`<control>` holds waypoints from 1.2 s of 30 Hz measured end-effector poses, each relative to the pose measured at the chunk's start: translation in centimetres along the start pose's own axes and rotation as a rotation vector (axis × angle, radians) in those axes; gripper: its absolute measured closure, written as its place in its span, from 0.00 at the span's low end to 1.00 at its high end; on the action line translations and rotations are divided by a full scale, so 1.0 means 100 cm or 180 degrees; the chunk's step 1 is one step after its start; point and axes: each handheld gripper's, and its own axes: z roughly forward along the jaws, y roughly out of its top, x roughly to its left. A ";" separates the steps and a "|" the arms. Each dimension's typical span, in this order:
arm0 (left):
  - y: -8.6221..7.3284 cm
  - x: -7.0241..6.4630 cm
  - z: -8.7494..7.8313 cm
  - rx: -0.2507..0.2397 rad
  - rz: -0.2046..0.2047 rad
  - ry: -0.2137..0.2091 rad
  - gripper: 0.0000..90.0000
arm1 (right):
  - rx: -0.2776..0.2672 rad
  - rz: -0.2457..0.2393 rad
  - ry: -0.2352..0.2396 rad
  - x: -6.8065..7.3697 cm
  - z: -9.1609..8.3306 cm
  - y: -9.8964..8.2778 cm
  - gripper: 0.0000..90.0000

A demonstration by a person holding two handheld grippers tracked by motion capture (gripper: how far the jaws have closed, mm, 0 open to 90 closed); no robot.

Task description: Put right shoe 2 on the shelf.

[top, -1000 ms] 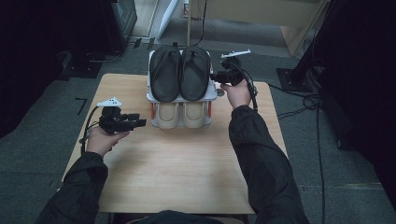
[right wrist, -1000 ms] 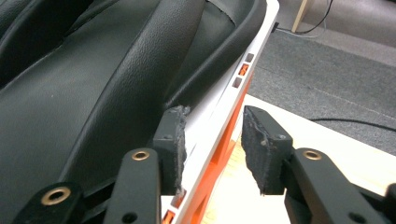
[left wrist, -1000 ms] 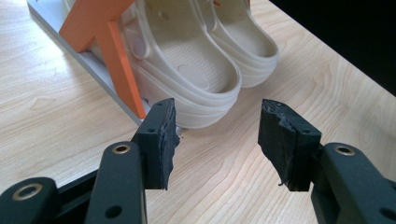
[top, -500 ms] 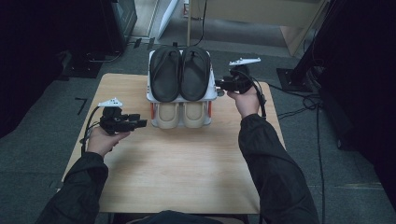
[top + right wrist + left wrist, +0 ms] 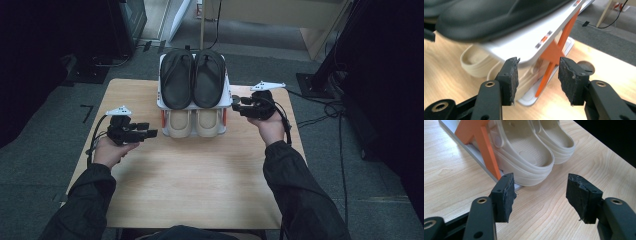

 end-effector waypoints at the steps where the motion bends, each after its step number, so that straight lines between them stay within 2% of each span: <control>1: 0.000 0.000 0.000 0.0011 0.0008 0.0015 0.44 | -0.0028 -0.0007 0.0000 0.001 -0.001 -0.004 0.56; 3: -0.001 -0.001 -0.002 0.0017 0.0018 0.0020 0.44 | -0.0106 -0.0048 0.0022 0.004 -0.005 -0.014 0.56; 5: -0.002 -0.001 -0.002 0.0021 0.0007 0.0022 0.44 | -0.0105 -0.0070 0.0019 0.006 -0.006 -0.017 0.56; 7: -0.003 -0.001 -0.001 0.0031 0.0018 0.0028 0.44 | -0.0015 -0.0139 0.0075 0.011 -0.008 -0.028 0.55; 8: -0.003 -0.001 -0.001 0.0031 0.0018 0.0028 0.43 | -0.0015 -0.0139 0.0075 0.011 -0.008 -0.028 0.55; 10: -0.004 -0.004 0.001 0.0049 0.0044 0.0025 0.42 | 0.0060 -0.0160 0.0119 0.016 -0.007 -0.041 0.55; 12: -0.005 -0.005 0.001 0.0058 0.0057 0.0024 0.42 | 0.0066 -0.0150 0.0148 0.018 -0.007 -0.046 0.55; 13: -0.006 -0.008 0.002 0.0073 0.0077 0.0019 0.41 | 0.0088 -0.0092 0.0202 0.022 -0.006 -0.055 0.55; 16: -0.008 -0.011 0.002 0.0076 0.0100 0.0013 0.41 | 0.0093 -0.0089 0.0240 0.025 -0.005 -0.062 0.55; 17: -0.008 -0.012 0.002 0.0073 0.0105 0.0009 0.41 | 0.0086 -0.0069 0.0279 0.029 -0.003 -0.070 0.55; 21: -0.009 -0.015 0.002 0.0053 0.0074 -0.0014 0.41 | 0.0099 -0.0026 0.0313 0.033 -0.002 -0.079 0.54; 24: -0.009 -0.016 0.003 0.0056 0.0075 -0.0005 0.41 | 0.0139 -0.0101 0.0363 0.038 0.000 -0.086 0.54; 27: -0.010 -0.018 0.004 0.0050 0.0092 -0.0001 0.41 | 0.0190 -0.0102 0.0391 0.040 0.001 -0.089 0.54; 29: -0.011 -0.018 0.006 0.0063 0.0121 0.0006 0.40 | 0.0129 -0.0084 0.0448 0.040 0.003 -0.094 0.54; 32: -0.011 -0.018 0.007 0.0081 0.0103 0.0021 0.40 | 0.0132 0.0001 0.0470 0.039 0.004 -0.097 0.54; 36: -0.011 -0.019 0.009 0.0091 0.0135 0.0038 0.40 | 0.0185 0.0005 0.0454 0.038 0.006 -0.101 0.53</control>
